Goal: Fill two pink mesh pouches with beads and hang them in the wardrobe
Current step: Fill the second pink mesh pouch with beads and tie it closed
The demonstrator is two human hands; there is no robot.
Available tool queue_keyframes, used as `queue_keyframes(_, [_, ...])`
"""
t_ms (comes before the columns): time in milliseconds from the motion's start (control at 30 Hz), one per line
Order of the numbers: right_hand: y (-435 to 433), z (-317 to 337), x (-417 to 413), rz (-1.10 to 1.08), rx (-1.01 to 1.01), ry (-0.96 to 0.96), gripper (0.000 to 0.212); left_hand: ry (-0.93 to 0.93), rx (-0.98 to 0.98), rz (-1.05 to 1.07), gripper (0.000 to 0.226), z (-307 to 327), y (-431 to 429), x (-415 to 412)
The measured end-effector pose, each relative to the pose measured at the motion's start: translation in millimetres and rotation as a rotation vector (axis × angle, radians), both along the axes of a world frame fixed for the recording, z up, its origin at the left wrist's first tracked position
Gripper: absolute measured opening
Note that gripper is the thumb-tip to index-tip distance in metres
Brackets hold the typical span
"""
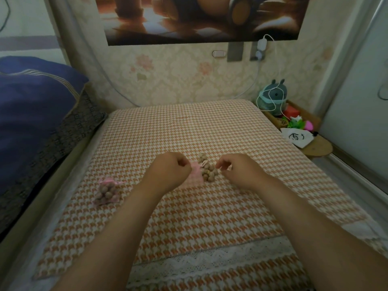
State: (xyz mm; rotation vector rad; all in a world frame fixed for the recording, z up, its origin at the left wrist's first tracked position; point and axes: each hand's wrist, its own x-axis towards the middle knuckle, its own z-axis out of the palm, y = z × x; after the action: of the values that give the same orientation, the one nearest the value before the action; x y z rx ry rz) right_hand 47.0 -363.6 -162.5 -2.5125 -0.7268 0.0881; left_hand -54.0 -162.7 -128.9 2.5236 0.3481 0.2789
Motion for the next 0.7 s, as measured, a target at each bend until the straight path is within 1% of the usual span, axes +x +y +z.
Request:
queue_keyframes(100, [15, -6, -3, 0.001, -0.055, 0.009, 0.012, 0.032, 0.066, -0.002, 0.015, -1, -1, 0])
queue_keyframes(167, [25, -9, -6, -0.009, -0.122, -0.020, 0.010, 0.035, 0.095, 0.003, 0.023, -2, 0, 0])
queue_keyframes(267, [36, -14, -9, -0.036, -0.186, -0.077, 0.010, 0.010, 0.056, -0.025, 0.026, -3, 6, -1])
queue_keyframes(433, [41, -8, -10, -0.060, -0.189, -0.110, 0.005, -0.010, 0.035, -0.074, 0.025, -8, 12, -5])
queue_keyframes(500, [40, -1, -10, -0.086, -0.075, -0.098, 0.002, -0.004, 0.032, -0.091, 0.025, -10, 14, -5])
queue_keyframes(567, [40, 9, -10, -0.111, 0.153, -0.062, 0.003, 0.001, 0.035, -0.112, 0.025, -11, 15, -3])
queue_keyframes(633, [42, 21, -13, -0.081, 0.377, -0.062, 0.008, 0.003, 0.035, -0.139, 0.024, -10, 14, -3])
queue_keyframes(700, [44, 33, -21, -0.006, 0.496, -0.055, 0.011, -0.002, 0.025, -0.165, 0.024, -9, 12, -2])
